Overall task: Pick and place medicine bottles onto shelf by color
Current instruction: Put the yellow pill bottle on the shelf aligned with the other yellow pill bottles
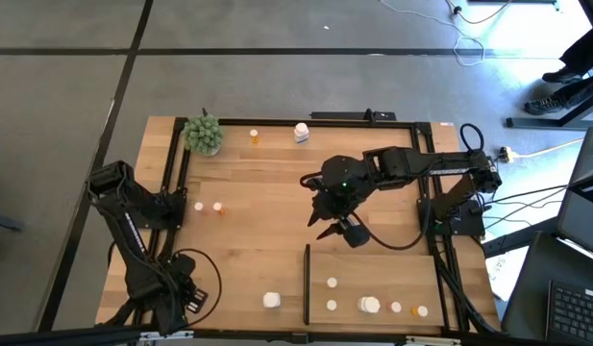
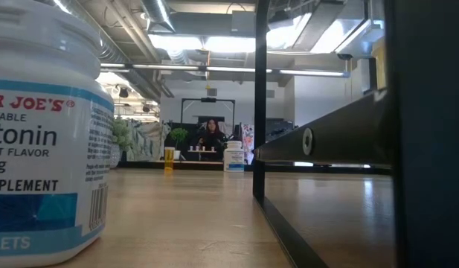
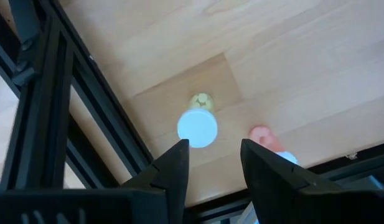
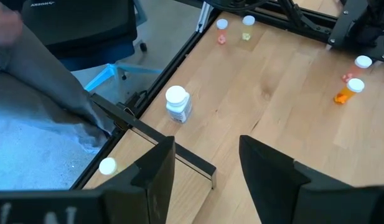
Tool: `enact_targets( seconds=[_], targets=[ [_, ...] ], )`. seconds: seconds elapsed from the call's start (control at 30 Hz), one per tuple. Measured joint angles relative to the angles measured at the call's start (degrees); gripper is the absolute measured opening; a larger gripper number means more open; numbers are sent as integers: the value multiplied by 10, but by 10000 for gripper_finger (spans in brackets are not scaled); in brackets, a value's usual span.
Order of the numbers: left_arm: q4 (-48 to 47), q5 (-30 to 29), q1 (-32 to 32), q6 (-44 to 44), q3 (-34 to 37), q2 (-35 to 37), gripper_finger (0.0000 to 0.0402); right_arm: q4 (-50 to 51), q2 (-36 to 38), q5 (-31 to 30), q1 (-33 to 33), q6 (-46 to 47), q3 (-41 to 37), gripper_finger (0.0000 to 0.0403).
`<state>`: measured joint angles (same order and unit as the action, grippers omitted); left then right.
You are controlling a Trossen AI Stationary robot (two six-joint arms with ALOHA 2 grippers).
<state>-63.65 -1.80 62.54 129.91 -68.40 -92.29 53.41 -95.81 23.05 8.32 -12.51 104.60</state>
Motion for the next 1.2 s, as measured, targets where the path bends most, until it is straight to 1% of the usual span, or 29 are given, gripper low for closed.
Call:
enact_targets(
  seconds=[0.6, 0.8, 0.87, 1.07, 1.2],
  targets=[
    [2, -1, 0, -2, 0, 0, 139, 0, 0, 0, 0, 0, 0, 180],
    [7, -1, 0, -40, 0, 0, 139, 0, 0, 0, 0, 0, 0, 180],
    [4, 8, 0, -45, 0, 0, 139, 0, 0, 0, 0, 0, 0, 180],
    [-2, 8, 1, -27, 0, 0, 140, 0, 0, 0, 0, 0, 0, 180],
    [-3, -2, 5, -27, 0, 0, 152, 0, 0, 0, 0, 0, 0, 180]
  ],
)
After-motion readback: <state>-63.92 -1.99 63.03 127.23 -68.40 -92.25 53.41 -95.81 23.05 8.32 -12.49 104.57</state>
